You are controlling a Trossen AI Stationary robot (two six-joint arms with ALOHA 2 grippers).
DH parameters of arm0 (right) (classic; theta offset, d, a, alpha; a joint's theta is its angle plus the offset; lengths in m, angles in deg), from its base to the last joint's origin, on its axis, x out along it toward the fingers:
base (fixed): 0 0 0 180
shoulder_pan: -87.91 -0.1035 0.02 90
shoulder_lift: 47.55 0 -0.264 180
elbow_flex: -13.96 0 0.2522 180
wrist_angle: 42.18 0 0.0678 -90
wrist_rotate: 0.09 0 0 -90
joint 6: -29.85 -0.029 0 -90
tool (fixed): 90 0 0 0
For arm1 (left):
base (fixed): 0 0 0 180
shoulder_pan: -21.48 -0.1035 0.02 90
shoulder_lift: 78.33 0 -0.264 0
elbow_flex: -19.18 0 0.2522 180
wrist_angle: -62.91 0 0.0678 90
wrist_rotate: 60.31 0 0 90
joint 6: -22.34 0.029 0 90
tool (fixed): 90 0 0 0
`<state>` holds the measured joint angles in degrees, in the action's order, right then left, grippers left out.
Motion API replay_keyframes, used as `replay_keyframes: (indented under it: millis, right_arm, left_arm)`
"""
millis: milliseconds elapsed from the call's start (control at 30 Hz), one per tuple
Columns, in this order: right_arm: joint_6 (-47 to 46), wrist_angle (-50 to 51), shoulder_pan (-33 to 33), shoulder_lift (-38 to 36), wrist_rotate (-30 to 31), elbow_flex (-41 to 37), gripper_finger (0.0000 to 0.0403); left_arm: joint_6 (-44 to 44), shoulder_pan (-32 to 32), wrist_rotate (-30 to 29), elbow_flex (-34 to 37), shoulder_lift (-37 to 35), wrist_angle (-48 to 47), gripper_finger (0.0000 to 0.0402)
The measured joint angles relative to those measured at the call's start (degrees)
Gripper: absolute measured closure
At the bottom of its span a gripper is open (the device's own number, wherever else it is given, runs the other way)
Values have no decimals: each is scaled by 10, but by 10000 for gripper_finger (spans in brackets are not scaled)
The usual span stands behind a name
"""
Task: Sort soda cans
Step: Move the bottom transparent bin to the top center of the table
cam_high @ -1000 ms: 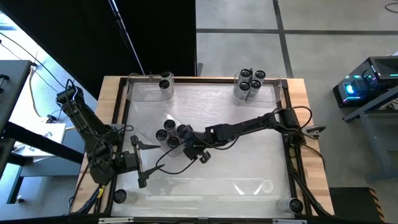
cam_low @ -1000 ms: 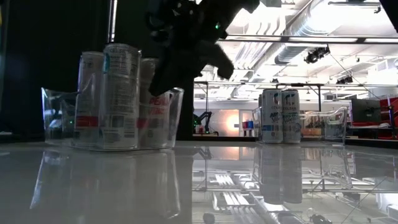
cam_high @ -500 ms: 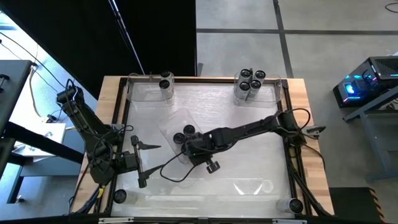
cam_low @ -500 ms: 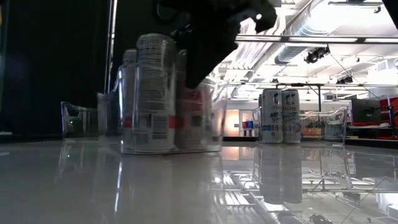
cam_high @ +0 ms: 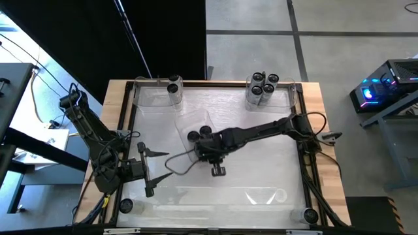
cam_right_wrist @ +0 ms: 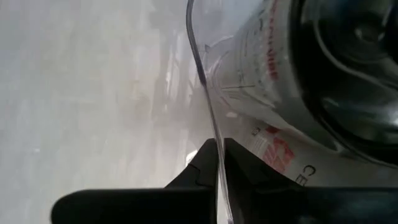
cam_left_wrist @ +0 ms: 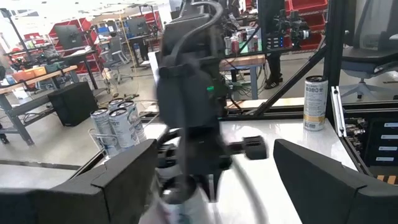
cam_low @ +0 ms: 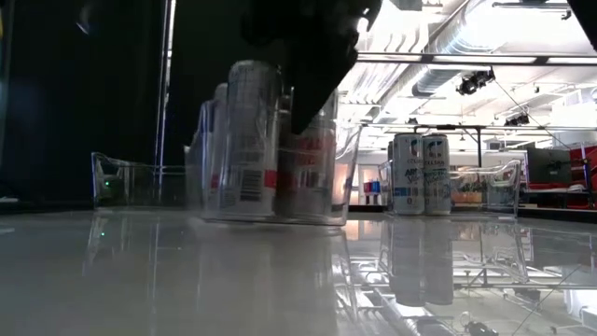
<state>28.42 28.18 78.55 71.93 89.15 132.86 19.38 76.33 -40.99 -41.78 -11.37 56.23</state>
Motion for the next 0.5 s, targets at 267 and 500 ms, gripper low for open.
replay_keyframes:
  millis: [267, 500]
  right_arm:
    - [-18, 8, 65, 0, 6, 0, 398]
    - [-38, 28, 124, -2, 17, 1, 398]
  left_arm:
    - [0, 6, 0, 0, 0, 0, 88]
    - [-10, 21, 0, 0, 0, 0, 88]
